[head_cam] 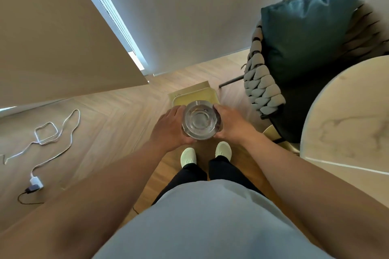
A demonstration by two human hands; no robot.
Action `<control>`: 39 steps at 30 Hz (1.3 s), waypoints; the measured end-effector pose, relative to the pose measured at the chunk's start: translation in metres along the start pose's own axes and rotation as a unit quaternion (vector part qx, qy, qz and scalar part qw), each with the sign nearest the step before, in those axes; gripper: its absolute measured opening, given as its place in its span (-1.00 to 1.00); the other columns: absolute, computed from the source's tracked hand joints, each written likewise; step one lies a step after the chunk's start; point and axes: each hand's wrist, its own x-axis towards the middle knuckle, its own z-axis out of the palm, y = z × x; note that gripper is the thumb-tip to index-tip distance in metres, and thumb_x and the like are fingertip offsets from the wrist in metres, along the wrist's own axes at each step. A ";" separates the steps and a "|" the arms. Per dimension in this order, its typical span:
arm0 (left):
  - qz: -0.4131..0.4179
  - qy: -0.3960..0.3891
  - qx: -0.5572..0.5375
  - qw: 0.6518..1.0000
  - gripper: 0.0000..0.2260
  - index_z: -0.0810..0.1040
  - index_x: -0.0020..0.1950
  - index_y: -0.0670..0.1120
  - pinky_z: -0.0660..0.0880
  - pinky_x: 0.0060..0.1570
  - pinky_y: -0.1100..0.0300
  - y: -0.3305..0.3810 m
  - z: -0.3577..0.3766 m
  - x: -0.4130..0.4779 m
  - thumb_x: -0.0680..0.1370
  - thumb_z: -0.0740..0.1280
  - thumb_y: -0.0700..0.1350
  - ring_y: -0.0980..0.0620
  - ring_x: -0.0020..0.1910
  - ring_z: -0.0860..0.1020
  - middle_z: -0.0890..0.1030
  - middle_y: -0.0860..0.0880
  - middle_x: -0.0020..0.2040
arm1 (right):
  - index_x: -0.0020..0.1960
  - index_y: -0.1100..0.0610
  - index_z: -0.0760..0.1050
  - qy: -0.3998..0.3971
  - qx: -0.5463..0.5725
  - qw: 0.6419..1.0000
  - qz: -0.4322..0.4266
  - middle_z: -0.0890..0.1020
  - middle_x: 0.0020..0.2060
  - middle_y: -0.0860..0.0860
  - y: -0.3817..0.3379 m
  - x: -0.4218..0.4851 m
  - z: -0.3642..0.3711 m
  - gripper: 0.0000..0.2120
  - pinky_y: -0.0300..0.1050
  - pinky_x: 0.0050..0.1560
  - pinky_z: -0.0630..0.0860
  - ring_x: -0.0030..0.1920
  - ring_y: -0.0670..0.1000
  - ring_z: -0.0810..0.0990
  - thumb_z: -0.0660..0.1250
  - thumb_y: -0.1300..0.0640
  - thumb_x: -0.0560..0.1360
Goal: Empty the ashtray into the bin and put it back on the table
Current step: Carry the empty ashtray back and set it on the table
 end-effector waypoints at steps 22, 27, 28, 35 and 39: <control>0.200 -0.129 0.033 0.971 -0.11 0.32 0.40 0.01 0.43 0.26 -0.01 0.083 0.024 -0.022 0.19 0.60 0.24 0.01 0.26 0.44 0.47 0.03 0.31 | 0.41 -0.06 0.19 0.188 0.089 0.965 0.159 0.46 0.38 -0.03 0.038 -0.151 0.052 -0.09 -0.11 0.23 0.36 0.39 0.04 0.43 0.65 0.01 0.23; 0.260 -0.180 0.061 0.947 -0.10 0.18 0.39 0.19 0.39 0.30 0.01 0.133 0.054 -0.023 0.18 0.55 0.31 0.04 0.29 0.42 0.46 0.06 0.33 | 0.48 -0.01 0.19 0.230 0.123 0.940 0.220 0.43 0.42 -0.01 0.067 -0.208 0.065 -0.04 -0.07 0.28 0.39 0.43 0.05 0.40 0.64 -0.01 0.25; 0.272 -0.194 0.068 0.940 -0.11 0.17 0.38 0.20 0.39 0.30 -0.01 0.147 0.064 -0.026 0.19 0.55 0.31 0.04 0.28 0.42 0.46 0.07 0.33 | 0.51 0.01 0.18 0.239 0.133 0.932 0.237 0.42 0.44 0.00 0.074 -0.225 0.069 -0.03 -0.07 0.31 0.39 0.44 0.06 0.39 0.64 0.00 0.25; 0.332 -0.255 0.085 0.904 -0.16 0.30 0.38 0.10 0.43 0.28 0.00 0.218 0.127 -0.062 0.19 0.52 0.29 0.04 0.26 0.45 0.49 0.04 0.30 | 0.35 0.01 0.35 0.290 0.196 0.894 0.280 0.55 0.24 -0.01 0.104 -0.328 0.090 -0.22 0.04 0.20 0.51 0.22 0.03 0.52 0.63 -0.01 0.23; 0.353 -0.277 0.083 0.890 -0.15 0.32 0.39 0.08 0.39 0.32 0.02 0.249 0.161 -0.094 0.19 0.60 0.18 0.02 0.30 0.43 0.49 0.03 0.32 | 0.20 -0.07 0.37 0.311 0.219 0.877 0.295 0.55 0.08 -0.08 0.121 -0.379 0.111 -0.36 -0.07 0.03 0.50 0.07 0.00 0.54 0.61 0.01 0.23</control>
